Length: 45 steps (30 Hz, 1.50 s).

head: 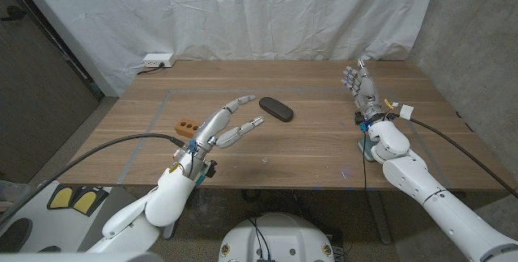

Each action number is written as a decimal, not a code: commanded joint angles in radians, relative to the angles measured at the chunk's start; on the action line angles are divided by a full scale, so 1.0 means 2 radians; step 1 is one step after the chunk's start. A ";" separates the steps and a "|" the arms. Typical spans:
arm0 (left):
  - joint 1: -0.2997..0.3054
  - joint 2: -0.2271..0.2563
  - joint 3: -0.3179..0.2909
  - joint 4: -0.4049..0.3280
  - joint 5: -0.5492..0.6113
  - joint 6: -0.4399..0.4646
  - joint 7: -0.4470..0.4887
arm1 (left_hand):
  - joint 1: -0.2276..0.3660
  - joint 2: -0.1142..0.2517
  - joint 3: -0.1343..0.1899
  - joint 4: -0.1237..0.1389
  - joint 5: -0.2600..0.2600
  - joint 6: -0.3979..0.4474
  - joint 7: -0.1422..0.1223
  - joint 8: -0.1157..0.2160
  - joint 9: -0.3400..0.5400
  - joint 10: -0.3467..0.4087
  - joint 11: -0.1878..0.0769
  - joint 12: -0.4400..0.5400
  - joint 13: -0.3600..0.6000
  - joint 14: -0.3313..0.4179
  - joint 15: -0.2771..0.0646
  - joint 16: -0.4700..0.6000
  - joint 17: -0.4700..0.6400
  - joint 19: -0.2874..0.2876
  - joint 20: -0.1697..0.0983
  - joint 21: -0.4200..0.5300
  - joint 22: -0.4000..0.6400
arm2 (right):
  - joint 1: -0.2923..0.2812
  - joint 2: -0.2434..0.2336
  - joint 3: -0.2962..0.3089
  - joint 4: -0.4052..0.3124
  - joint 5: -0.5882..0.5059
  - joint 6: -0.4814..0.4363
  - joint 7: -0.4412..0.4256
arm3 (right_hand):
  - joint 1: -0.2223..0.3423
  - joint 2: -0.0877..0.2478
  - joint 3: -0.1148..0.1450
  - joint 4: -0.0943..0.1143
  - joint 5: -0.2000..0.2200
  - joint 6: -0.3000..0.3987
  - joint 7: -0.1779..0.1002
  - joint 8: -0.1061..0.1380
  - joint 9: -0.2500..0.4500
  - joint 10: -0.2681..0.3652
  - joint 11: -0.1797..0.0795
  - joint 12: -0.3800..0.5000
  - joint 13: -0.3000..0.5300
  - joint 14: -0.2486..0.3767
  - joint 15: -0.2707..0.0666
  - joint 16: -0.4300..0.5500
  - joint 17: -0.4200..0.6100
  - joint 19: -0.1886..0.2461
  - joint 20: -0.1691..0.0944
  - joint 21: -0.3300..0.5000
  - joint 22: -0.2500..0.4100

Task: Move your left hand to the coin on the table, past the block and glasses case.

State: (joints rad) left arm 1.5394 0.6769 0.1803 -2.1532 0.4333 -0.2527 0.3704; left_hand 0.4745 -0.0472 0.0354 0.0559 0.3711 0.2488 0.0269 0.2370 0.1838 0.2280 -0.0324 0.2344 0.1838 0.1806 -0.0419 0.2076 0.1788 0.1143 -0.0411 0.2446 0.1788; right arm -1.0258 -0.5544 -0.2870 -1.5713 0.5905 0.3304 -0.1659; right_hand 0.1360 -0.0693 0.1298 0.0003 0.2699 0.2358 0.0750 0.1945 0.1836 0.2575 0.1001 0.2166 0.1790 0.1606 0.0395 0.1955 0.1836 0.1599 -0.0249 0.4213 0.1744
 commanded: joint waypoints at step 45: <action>-0.018 0.026 0.108 -0.069 0.151 0.205 0.059 | 0.031 0.009 0.004 -0.012 0.012 0.024 -0.008 0.000 0.001 0.021 -0.011 -0.004 0.002 0.015 -0.009 -0.002 0.002 0.007 -0.023 -0.006 0.002 | -0.006 -0.011 0.004 -0.015 0.002 0.005 0.014 | 0.000 0.007 -0.004 -0.001 0.003 0.000 -0.003 0.001 0.002 0.003 0.000 -0.002 0.003 0.004 0.003 -0.001 0.002 0.008 0.000 -0.008 0.002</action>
State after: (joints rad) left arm 1.5103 0.7207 0.3543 -2.2768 0.6894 0.0908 0.4689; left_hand 0.5250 -0.0334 0.0415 0.0368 0.3865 0.2883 0.0127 0.2369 0.1837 0.2601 -0.0537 0.2293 0.1838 0.2005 -0.0361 0.2076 0.1789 0.1194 -0.0358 0.2363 0.1788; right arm -1.0414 -0.5751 -0.2706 -1.5988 0.5964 0.3464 -0.1416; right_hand 0.1360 -0.0693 0.1256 -0.0039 0.2699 0.2357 0.0750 0.1945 0.1836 0.2572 0.0999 0.2166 0.1841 0.1606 0.0395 0.1955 0.1835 0.1727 -0.0269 0.4065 0.1744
